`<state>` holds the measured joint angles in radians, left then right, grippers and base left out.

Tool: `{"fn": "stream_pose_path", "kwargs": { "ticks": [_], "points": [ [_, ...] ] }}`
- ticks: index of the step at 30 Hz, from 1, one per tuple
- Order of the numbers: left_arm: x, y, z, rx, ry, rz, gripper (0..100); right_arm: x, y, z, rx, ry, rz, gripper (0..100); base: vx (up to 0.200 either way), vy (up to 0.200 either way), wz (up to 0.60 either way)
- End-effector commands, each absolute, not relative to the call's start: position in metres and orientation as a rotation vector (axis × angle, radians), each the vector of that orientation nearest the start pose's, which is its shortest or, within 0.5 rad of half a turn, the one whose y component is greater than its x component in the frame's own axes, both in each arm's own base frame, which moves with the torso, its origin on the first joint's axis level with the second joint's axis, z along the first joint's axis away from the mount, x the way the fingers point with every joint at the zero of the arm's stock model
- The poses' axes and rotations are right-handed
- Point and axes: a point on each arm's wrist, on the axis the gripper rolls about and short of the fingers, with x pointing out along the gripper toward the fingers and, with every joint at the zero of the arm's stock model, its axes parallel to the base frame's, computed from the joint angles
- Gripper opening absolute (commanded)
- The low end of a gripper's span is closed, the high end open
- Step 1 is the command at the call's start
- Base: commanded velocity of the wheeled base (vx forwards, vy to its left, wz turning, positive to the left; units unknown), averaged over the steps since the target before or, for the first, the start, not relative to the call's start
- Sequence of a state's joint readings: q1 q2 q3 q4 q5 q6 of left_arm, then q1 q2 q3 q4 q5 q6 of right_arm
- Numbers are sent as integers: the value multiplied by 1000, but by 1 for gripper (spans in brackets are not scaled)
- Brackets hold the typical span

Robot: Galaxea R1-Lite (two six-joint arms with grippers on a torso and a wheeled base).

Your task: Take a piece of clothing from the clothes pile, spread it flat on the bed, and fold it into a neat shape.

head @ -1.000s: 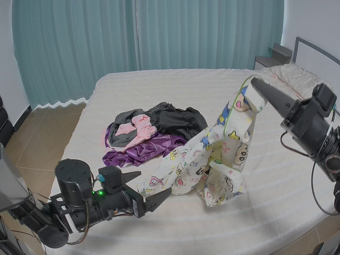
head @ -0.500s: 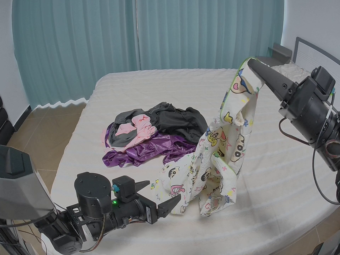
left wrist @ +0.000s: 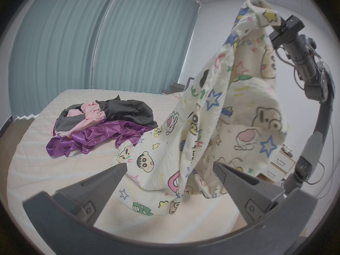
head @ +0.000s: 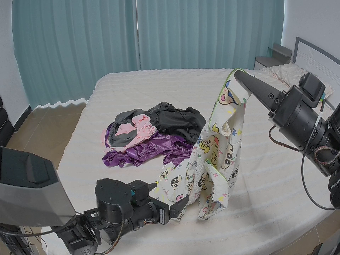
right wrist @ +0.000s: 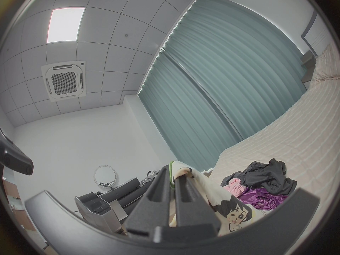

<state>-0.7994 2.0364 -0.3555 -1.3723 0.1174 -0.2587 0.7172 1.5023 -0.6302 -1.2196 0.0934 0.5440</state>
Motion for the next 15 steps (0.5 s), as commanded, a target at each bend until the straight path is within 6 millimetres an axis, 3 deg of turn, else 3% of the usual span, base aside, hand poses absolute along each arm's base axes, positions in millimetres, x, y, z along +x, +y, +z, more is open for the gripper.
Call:
{"fn": "stream_pose_path", "kwargs": {
  "ticks": [1,12,15],
  "points": [
    [211,-214,34,-86,411,-617,100,187,167,250,620,-115,880,0,0,0,0],
    [222,-222,5,-70,442,-599,100,189,168,255,629,-135,869,0,0,0,0],
    [223,-223,-11,-59,461,-597,100,191,168,255,630,-137,865,0,0,0,0]
  ]
}}
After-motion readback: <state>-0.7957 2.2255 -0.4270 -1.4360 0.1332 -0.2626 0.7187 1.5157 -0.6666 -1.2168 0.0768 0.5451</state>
